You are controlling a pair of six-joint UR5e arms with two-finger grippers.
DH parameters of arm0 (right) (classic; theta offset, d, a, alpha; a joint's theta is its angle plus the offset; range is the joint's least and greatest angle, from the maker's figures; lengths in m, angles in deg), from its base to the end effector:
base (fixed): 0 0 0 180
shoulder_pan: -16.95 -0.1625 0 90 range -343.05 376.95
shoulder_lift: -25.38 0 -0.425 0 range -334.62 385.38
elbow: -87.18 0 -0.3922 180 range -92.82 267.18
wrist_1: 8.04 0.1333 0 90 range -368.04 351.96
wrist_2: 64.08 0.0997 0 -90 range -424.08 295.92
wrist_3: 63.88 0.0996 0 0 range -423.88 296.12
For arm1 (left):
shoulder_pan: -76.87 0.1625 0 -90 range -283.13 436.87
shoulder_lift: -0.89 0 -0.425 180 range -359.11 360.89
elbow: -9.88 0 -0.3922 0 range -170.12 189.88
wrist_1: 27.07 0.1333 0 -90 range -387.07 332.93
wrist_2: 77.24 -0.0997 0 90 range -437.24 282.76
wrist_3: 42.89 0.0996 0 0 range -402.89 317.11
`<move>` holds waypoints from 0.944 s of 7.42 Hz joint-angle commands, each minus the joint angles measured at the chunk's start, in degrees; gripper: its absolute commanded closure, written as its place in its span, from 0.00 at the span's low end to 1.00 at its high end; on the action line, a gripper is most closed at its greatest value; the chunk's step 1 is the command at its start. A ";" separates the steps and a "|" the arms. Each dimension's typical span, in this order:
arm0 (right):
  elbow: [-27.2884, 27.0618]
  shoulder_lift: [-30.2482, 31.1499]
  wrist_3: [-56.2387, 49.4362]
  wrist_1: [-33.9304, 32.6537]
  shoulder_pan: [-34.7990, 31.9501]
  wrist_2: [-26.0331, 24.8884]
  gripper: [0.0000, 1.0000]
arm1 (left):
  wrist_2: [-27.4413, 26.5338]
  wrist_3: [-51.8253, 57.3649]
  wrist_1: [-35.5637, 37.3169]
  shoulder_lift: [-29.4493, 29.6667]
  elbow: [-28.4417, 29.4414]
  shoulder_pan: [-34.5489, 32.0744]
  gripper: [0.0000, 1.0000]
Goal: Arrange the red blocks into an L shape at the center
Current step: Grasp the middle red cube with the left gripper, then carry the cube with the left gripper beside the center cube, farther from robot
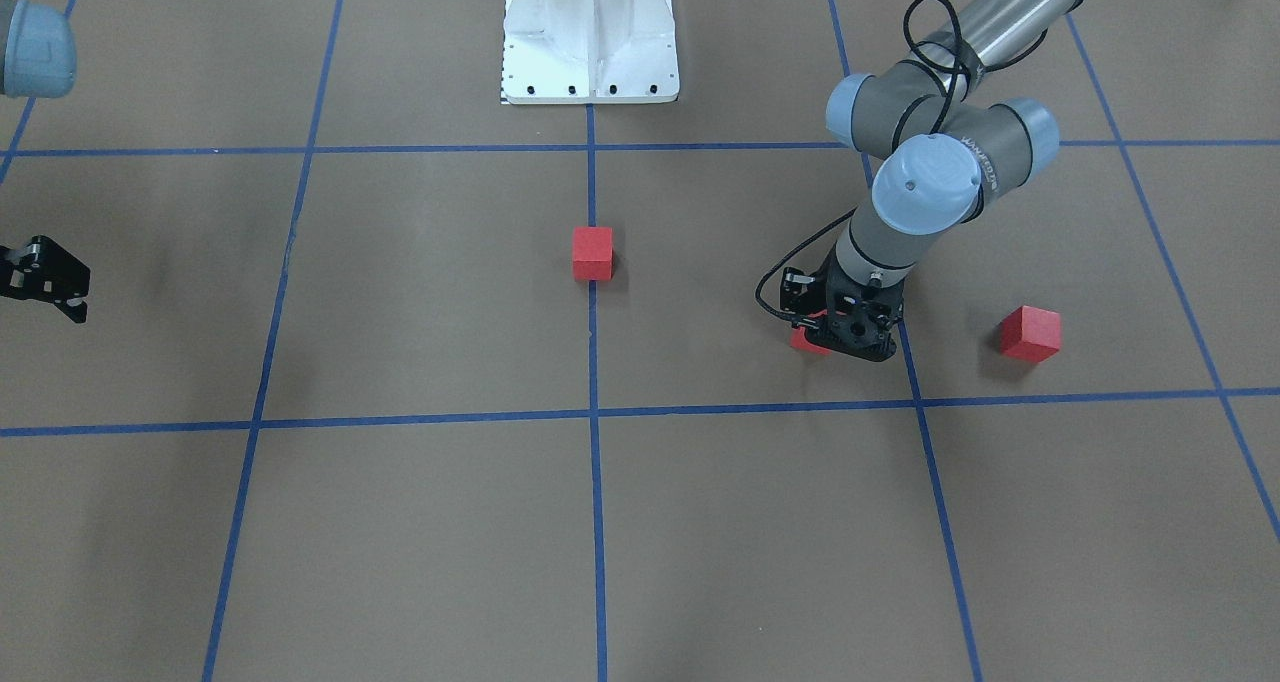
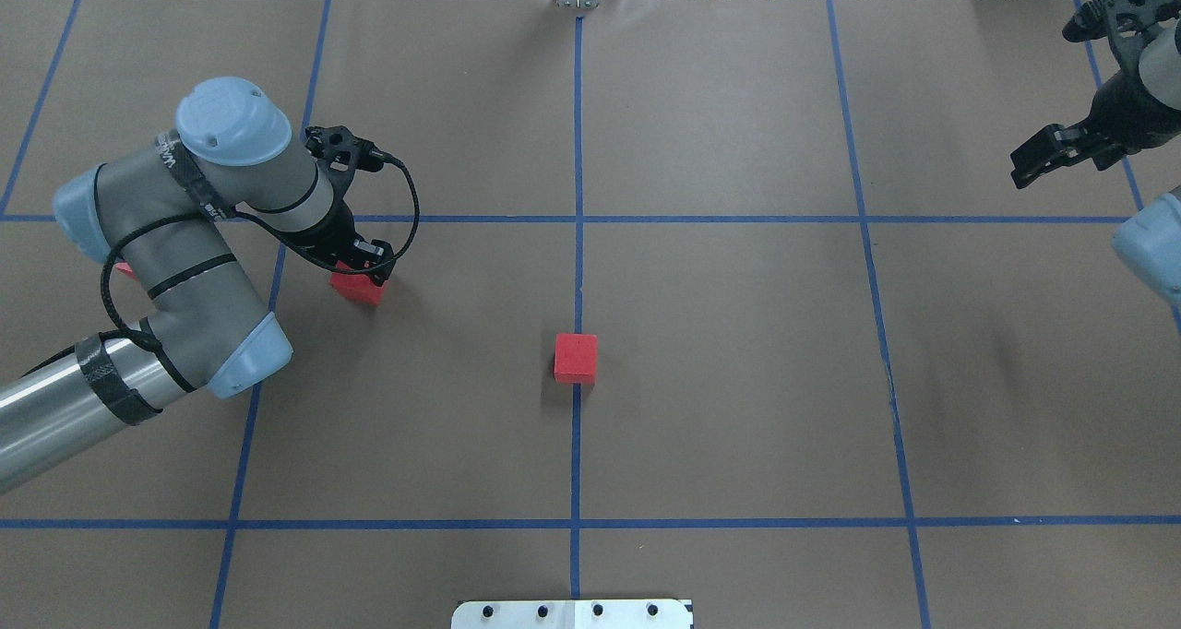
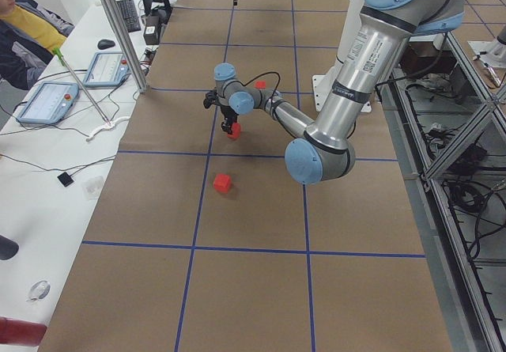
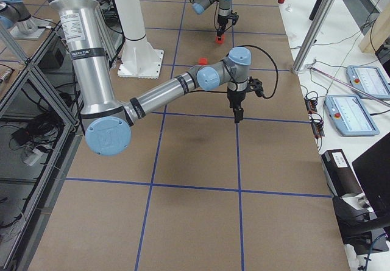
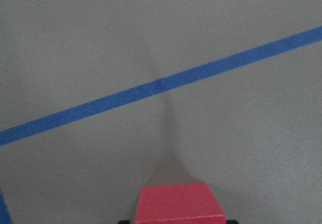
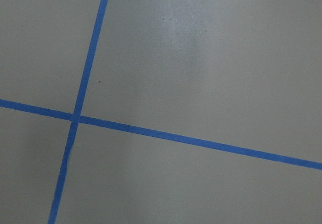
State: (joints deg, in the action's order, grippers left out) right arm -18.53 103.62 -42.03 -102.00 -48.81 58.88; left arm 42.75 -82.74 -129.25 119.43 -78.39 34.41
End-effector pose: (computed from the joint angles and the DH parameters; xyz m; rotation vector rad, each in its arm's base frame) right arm -0.1575 -0.5425 0.4345 0.1451 -0.6783 -0.1580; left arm 0.4489 -0.5239 0.3633 0.1335 0.8250 0.3044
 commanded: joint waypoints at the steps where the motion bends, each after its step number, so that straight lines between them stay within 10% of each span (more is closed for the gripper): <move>1: 0.24 -0.02 -0.58 -0.09 -1.12 0.35 0.01 | 0.16 -1.10 0.66 2.73 -0.33 -0.08 0.89; 7: 0.24 9.10 -18.75 -0.09 -11.49 5.97 0.00 | -3.16 -17.53 5.24 21.00 8.08 5.96 0.89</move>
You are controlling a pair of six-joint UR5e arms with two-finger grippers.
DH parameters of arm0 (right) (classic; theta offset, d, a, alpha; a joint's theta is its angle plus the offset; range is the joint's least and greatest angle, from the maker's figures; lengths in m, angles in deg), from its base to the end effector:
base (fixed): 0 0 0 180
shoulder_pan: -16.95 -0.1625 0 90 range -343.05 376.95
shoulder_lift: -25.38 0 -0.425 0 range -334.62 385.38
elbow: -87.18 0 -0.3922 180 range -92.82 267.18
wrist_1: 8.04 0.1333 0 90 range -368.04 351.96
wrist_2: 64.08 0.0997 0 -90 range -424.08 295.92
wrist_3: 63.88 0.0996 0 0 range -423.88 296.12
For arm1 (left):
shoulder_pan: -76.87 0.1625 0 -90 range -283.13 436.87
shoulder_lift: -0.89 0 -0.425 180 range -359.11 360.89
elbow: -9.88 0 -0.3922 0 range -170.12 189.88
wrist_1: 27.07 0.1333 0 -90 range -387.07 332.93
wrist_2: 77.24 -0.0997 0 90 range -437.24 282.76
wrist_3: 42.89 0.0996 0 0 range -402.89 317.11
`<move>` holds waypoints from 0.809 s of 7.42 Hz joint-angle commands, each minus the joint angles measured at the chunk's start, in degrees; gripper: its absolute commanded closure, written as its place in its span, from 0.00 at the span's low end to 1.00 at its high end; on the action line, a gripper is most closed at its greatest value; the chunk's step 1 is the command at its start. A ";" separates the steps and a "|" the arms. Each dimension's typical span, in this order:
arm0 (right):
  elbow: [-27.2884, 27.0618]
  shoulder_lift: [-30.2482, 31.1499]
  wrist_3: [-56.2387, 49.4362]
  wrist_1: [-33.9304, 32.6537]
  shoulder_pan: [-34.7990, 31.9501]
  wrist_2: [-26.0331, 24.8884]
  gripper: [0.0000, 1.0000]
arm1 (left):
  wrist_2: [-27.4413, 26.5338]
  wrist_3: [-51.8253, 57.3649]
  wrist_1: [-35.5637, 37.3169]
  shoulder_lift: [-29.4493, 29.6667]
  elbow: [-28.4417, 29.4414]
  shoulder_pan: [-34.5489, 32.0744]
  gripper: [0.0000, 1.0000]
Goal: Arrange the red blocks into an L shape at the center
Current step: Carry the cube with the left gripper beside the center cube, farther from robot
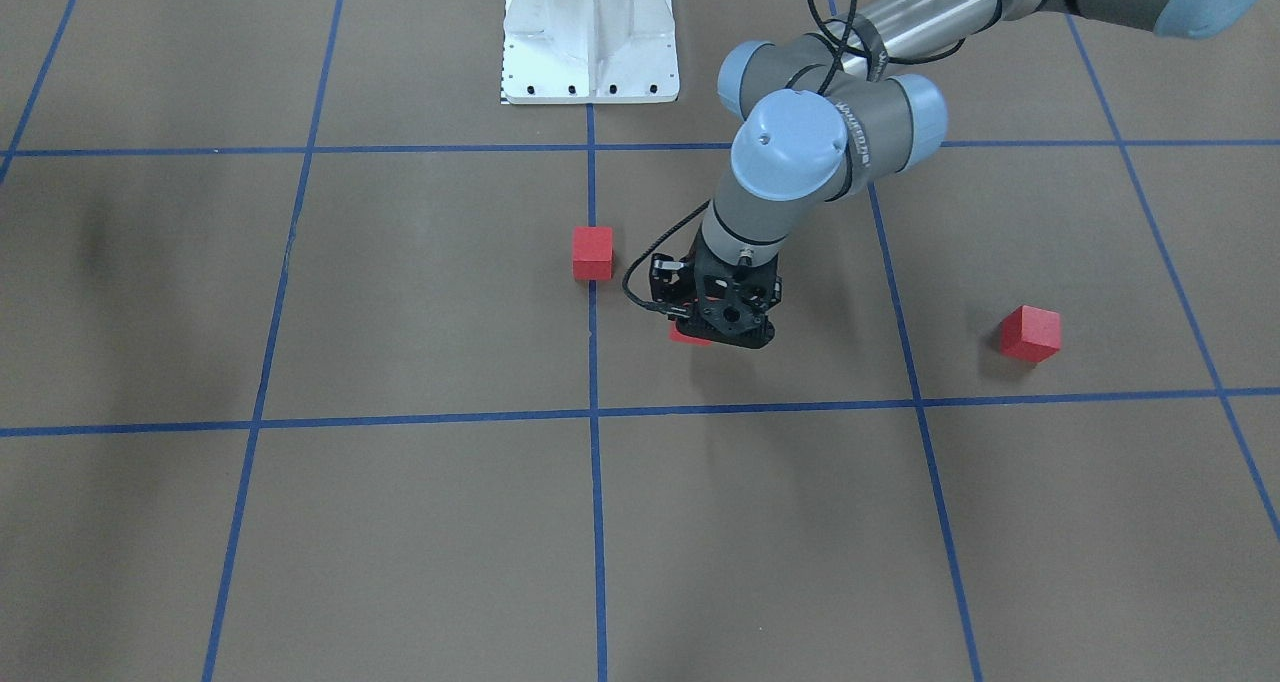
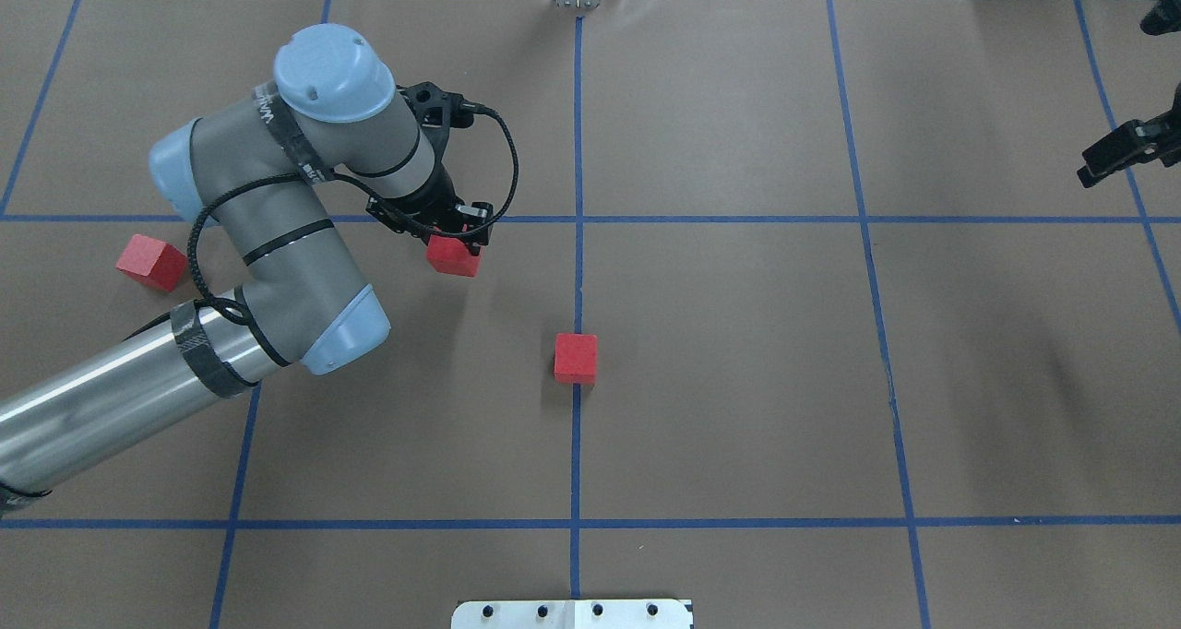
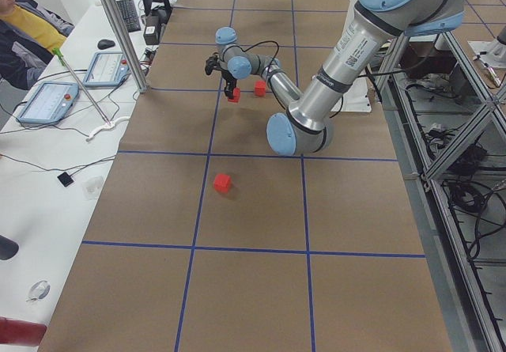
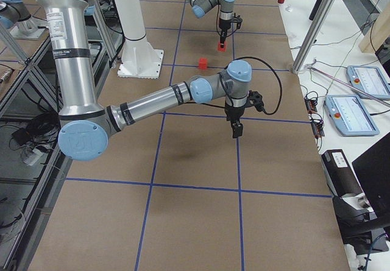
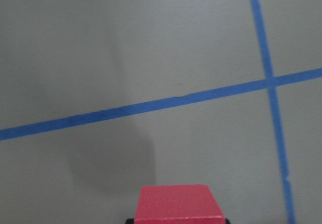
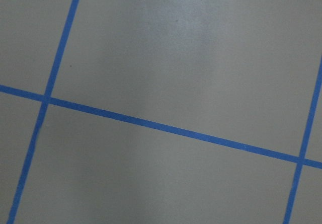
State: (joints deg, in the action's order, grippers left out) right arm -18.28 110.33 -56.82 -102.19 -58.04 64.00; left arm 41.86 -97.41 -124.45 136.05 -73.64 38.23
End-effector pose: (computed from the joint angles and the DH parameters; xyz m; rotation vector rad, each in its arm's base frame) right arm -0.0659 -0.5233 0.4956 0.1438 -0.7018 -0.2277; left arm 0.5245 -0.5280 0.2057 0.0907 0.9159 0.1529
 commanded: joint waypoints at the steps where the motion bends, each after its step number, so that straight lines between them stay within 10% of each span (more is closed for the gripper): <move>1: 0.00 2.75 -4.16 0.10 -2.53 0.85 0.01 | -4.56 -4.09 0.44 7.63 7.10 3.56 0.88; 6: 0.00 2.76 -3.72 0.19 -2.62 0.76 0.01 | -9.06 -9.26 0.53 8.89 9.95 8.67 0.85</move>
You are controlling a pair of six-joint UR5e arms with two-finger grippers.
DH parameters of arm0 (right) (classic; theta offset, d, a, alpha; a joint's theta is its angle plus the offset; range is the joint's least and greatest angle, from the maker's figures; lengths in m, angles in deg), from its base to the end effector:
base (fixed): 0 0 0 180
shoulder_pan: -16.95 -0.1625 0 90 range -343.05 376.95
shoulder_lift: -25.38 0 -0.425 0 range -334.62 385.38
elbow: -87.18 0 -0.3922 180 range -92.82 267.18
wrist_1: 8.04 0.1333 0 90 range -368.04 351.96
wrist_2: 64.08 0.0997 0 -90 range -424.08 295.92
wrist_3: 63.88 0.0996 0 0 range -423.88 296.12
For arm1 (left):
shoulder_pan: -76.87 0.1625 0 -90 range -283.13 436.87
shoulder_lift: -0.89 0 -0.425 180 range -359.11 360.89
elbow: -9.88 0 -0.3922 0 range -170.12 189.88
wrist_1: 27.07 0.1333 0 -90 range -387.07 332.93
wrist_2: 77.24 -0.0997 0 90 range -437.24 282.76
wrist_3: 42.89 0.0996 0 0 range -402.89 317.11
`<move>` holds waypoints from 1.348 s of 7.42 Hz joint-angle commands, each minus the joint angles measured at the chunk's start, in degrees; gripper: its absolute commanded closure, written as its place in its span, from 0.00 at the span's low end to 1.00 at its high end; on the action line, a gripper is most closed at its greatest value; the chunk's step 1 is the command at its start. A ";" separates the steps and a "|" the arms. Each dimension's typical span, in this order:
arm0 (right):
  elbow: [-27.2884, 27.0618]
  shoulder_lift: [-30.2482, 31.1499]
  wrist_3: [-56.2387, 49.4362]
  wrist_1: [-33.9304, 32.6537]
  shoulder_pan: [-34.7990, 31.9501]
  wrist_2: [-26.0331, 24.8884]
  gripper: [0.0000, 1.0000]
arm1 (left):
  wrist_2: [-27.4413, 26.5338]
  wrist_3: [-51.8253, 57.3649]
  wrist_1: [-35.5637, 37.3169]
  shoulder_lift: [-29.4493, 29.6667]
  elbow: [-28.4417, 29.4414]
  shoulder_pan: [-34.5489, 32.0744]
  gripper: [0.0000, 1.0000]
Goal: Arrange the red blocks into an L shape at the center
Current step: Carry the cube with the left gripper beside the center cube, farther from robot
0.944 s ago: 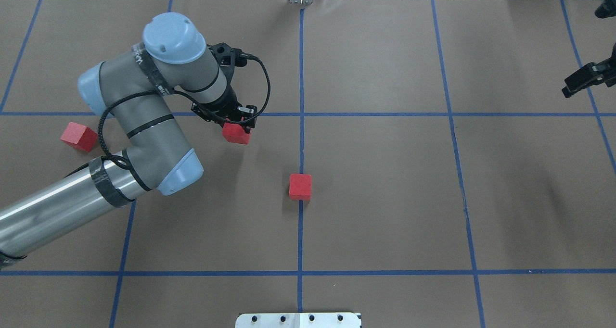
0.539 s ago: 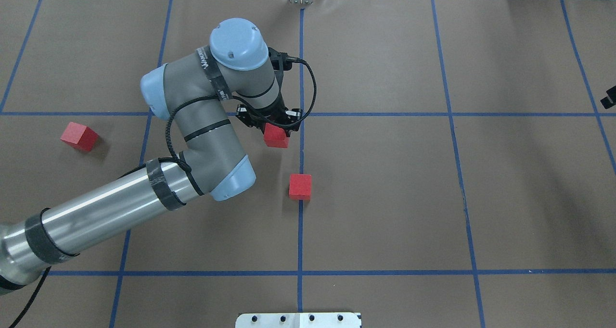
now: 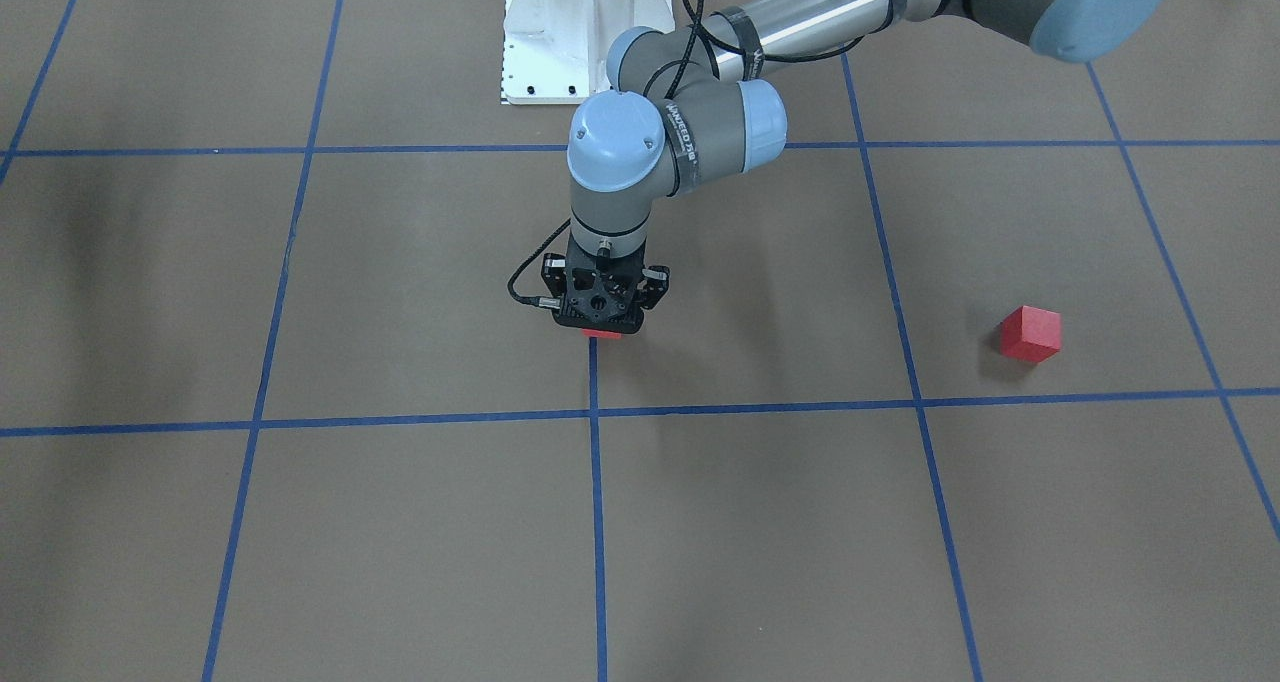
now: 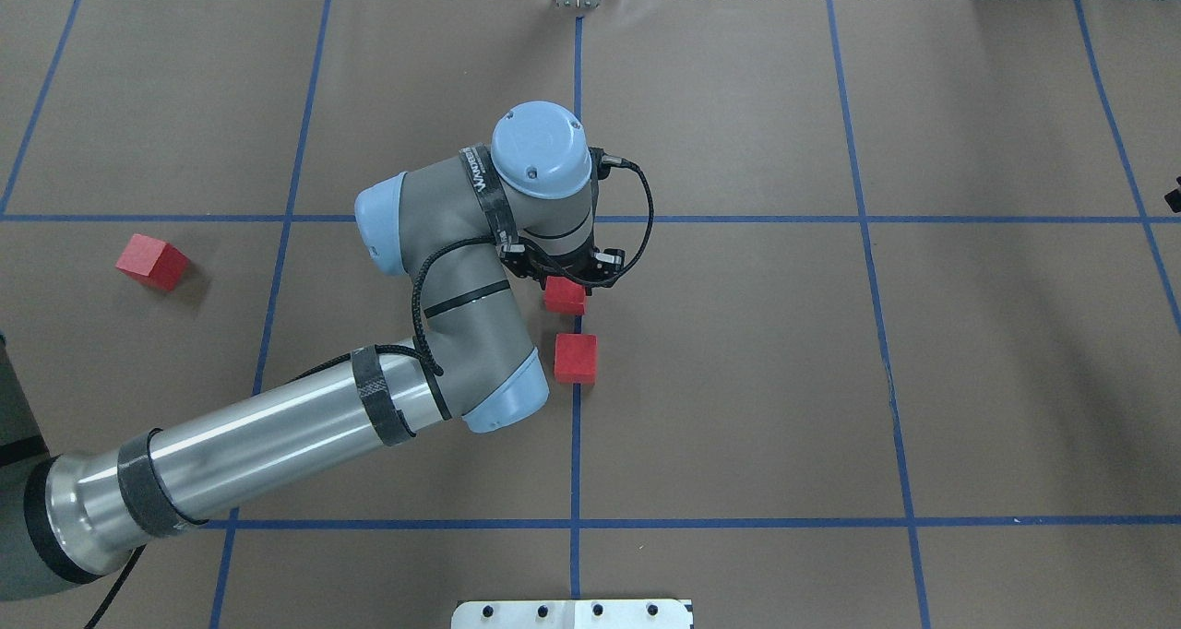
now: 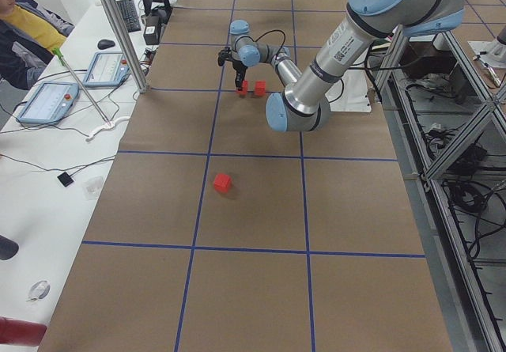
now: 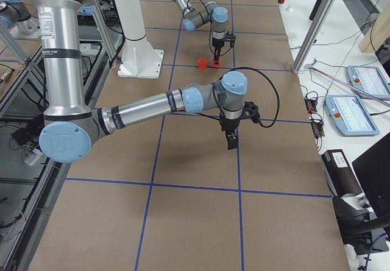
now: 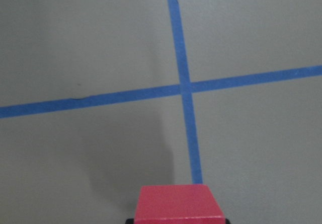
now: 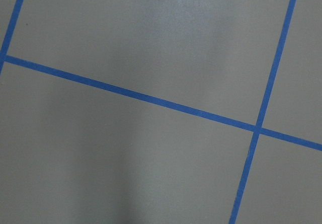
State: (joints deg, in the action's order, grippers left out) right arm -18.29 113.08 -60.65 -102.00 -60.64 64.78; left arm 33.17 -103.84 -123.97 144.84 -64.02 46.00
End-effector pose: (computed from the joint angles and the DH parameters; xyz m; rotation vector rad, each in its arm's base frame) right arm -0.0396 -0.5093 0.5190 0.1380 -0.7016 -0.2351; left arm 0.6274 -0.4899 0.1681 0.0931 0.8378 0.1092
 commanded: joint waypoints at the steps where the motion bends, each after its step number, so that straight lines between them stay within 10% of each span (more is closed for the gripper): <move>1: 0.00 -0.08 0.20 0.01 -0.02 -0.01 0.01 | -0.37 -4.16 0.13 0.37 0.43 1.25 0.83; 10: 0.00 -0.51 0.46 0.01 -0.02 -0.19 0.00 | -0.37 -4.26 4.79 1.43 -0.10 1.78 0.80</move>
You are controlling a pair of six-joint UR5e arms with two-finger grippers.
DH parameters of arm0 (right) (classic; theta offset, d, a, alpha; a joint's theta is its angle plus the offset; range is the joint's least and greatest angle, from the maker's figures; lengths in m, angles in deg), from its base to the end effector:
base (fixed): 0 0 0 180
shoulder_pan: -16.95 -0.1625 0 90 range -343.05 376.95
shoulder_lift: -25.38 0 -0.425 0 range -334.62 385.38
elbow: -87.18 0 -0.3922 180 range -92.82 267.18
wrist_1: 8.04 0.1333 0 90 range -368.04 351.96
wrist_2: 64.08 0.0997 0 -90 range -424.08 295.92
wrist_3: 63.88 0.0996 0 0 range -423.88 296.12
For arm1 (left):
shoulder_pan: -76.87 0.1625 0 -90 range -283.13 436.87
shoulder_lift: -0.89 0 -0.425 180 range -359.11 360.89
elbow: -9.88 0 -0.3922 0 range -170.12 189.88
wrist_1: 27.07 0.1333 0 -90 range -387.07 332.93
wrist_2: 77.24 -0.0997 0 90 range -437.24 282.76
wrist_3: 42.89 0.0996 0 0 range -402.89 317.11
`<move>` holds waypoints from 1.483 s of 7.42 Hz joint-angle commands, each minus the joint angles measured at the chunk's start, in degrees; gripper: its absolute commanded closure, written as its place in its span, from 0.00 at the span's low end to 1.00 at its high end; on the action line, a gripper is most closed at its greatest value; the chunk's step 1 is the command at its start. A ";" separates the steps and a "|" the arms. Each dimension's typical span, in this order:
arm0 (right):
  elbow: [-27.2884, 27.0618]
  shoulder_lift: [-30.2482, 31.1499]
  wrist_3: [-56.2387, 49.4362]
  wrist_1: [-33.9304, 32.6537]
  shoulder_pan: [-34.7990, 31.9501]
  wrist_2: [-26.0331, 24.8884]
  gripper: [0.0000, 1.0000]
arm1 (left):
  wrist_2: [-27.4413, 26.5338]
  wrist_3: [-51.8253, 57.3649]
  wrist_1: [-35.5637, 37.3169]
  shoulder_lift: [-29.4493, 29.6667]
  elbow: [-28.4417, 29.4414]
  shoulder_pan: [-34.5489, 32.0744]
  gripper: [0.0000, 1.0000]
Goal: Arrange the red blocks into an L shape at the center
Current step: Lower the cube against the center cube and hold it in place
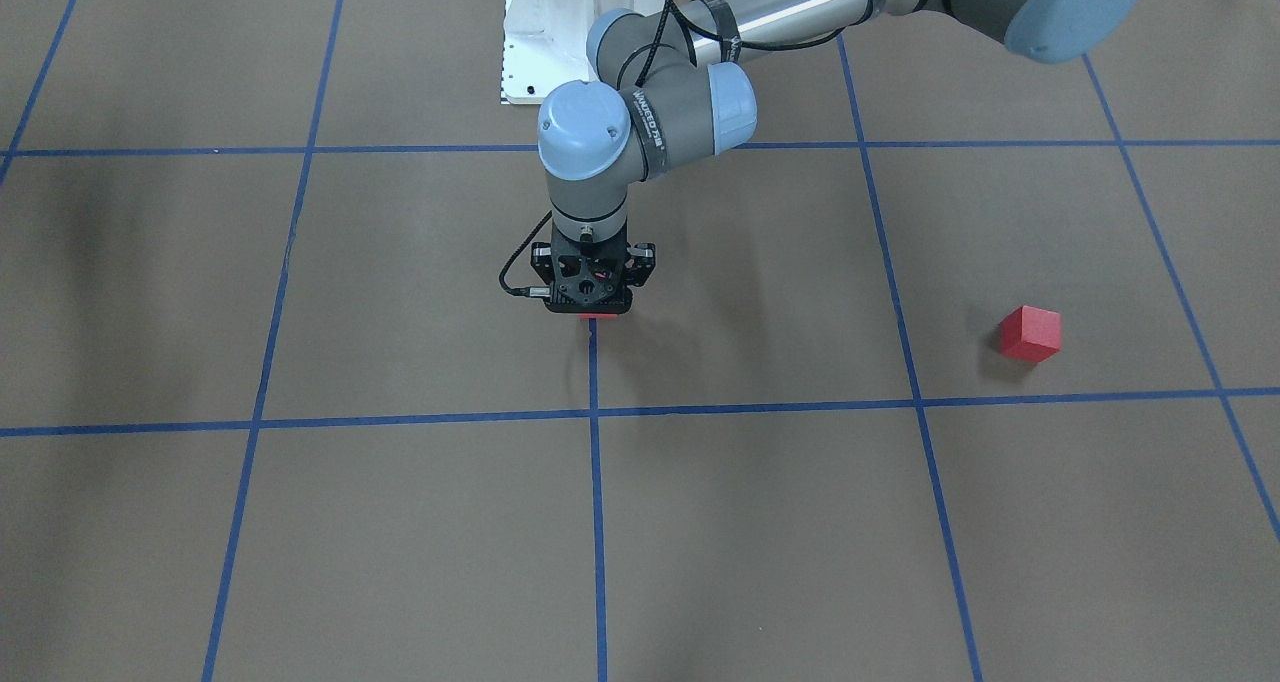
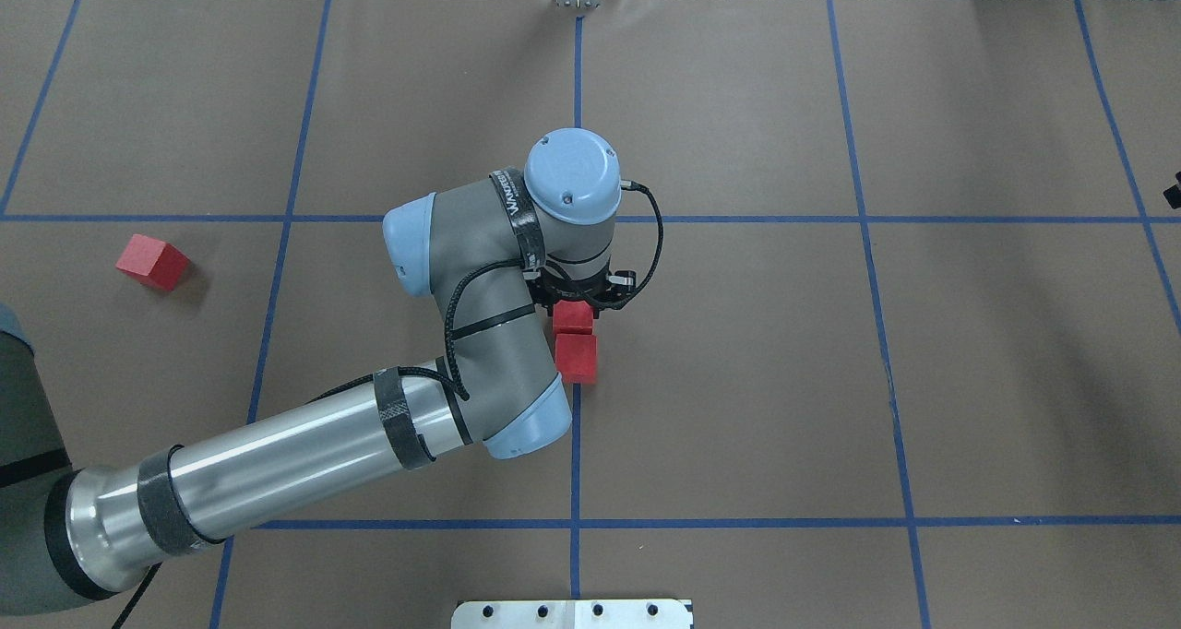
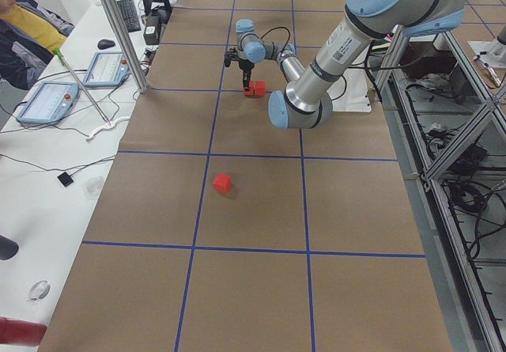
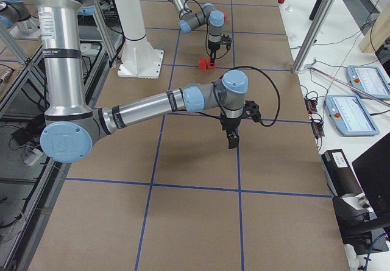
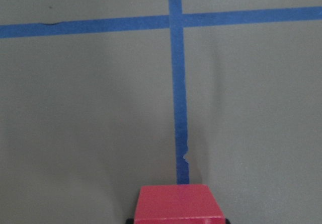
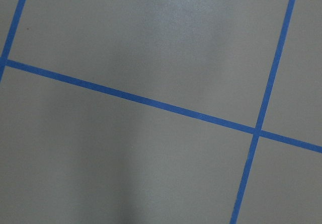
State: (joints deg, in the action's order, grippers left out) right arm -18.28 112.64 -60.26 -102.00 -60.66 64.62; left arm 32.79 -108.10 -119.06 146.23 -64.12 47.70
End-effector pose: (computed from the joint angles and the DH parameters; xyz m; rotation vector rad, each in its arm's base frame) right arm -0.0398 -0.5120 0.5153 0.1434 -0.7001 -0.2304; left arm 0.6411 -0.4714 0.1600 0.0260 0.7873 0.0536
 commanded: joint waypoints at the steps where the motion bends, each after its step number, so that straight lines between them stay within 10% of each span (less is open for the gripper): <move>1: 0.00 -0.08 0.07 0.00 0.00 -0.04 0.00 | 0.01 0.00 -0.20 -0.05 0.00 0.25 0.80; 11: 0.00 -0.08 0.07 0.00 0.00 -0.12 0.00 | 0.10 0.52 -0.46 -0.14 -0.18 0.95 0.72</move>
State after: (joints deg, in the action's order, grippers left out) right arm -18.29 112.56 -60.19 -102.00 -60.66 64.50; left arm 32.89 -107.73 -119.53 146.09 -64.24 48.65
